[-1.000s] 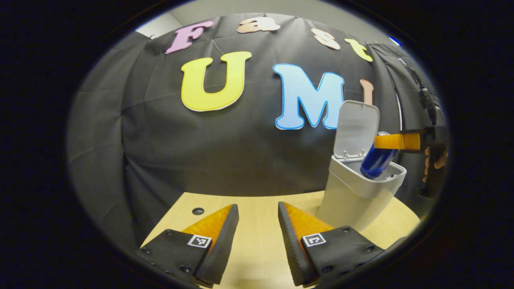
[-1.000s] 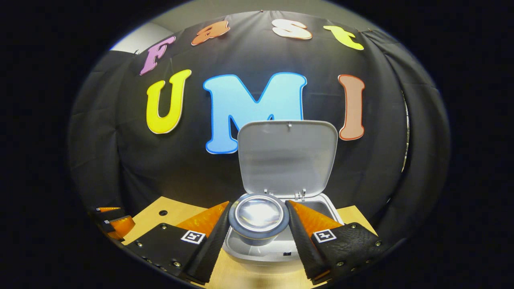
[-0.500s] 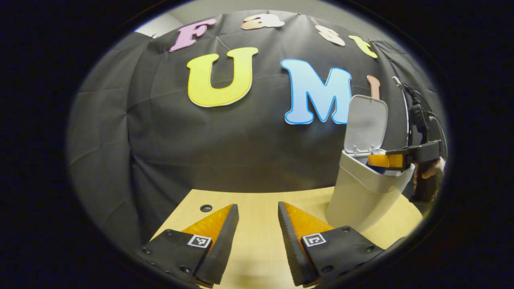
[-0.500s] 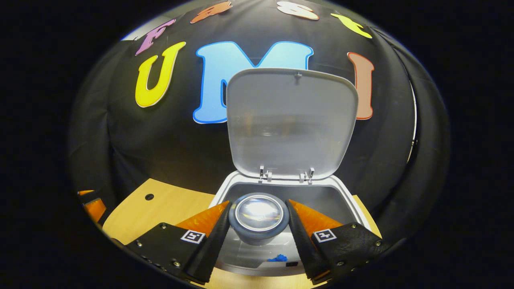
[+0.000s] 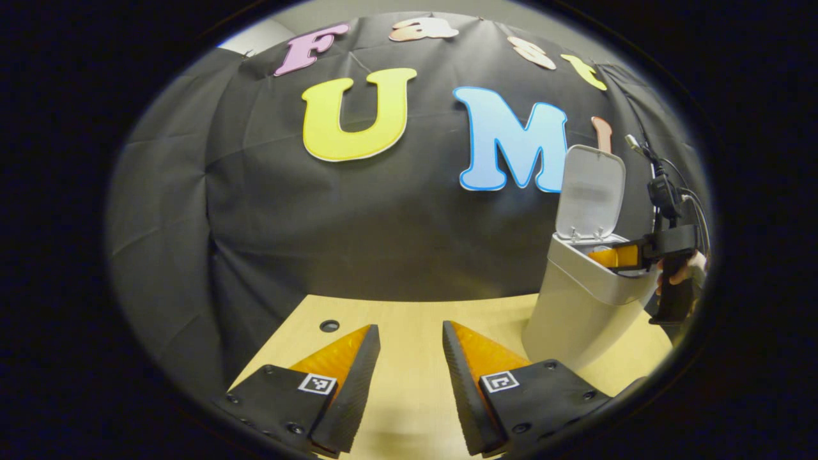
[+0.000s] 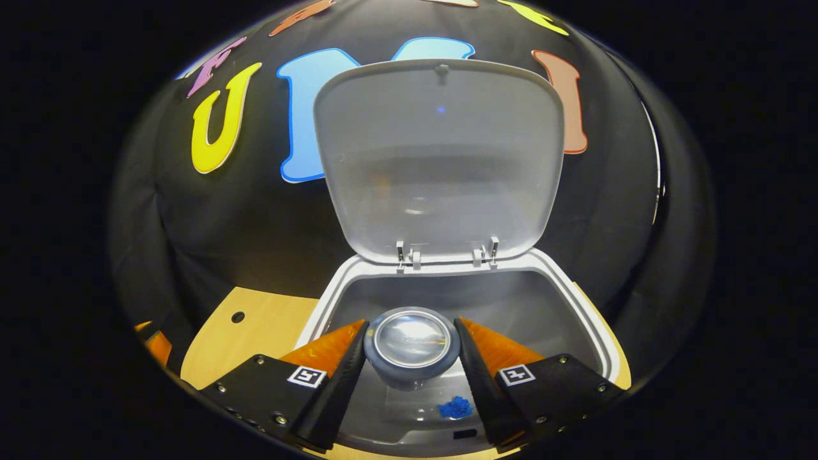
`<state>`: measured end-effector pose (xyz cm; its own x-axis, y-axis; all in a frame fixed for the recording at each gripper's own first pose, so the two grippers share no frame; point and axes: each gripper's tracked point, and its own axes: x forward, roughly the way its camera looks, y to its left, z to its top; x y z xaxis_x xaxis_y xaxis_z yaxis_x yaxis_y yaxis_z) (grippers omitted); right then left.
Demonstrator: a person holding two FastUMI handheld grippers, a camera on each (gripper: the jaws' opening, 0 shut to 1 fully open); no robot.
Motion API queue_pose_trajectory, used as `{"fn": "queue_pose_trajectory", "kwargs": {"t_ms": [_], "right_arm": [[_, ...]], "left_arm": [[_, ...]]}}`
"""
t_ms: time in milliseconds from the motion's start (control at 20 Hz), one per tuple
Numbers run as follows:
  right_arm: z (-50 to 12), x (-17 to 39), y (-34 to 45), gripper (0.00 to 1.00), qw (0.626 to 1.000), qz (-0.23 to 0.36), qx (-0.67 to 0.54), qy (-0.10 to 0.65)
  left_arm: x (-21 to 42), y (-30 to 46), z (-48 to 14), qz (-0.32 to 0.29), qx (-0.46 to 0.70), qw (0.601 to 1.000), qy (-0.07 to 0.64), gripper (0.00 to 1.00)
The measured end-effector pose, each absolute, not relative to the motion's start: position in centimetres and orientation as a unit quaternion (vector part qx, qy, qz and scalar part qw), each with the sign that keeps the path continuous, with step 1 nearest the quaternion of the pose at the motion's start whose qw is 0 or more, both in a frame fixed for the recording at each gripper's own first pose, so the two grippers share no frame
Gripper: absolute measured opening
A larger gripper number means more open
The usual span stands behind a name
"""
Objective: Press the lid of the desktop garbage bin to open it, pick up the crumpled paper on the desktop and throw it into the bin, then pick up the pop can on the desktop and drop it into the bin, and finally close the garbage bin lid.
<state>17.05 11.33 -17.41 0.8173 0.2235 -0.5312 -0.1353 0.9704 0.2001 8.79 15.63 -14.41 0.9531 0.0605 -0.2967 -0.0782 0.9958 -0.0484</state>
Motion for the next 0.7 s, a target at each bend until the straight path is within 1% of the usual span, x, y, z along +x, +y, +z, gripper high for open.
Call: {"fn": "queue_pose_trajectory", "kwargs": {"t_ms": [250, 700], "right_arm": [[-17.43, 17.00, 10.77, 0.86, 0.952, 0.087, 0.066, 0.286], [-17.19, 16.71, 10.71, 0.86, 0.952, 0.090, 0.065, 0.284]], "left_arm": [[8.83, 15.40, -14.46, 0.034, -0.033, 0.987, 0.150, 0.67], [8.48, 15.49, -14.31, 0.037, -0.035, 0.988, 0.149, 0.67]]}}
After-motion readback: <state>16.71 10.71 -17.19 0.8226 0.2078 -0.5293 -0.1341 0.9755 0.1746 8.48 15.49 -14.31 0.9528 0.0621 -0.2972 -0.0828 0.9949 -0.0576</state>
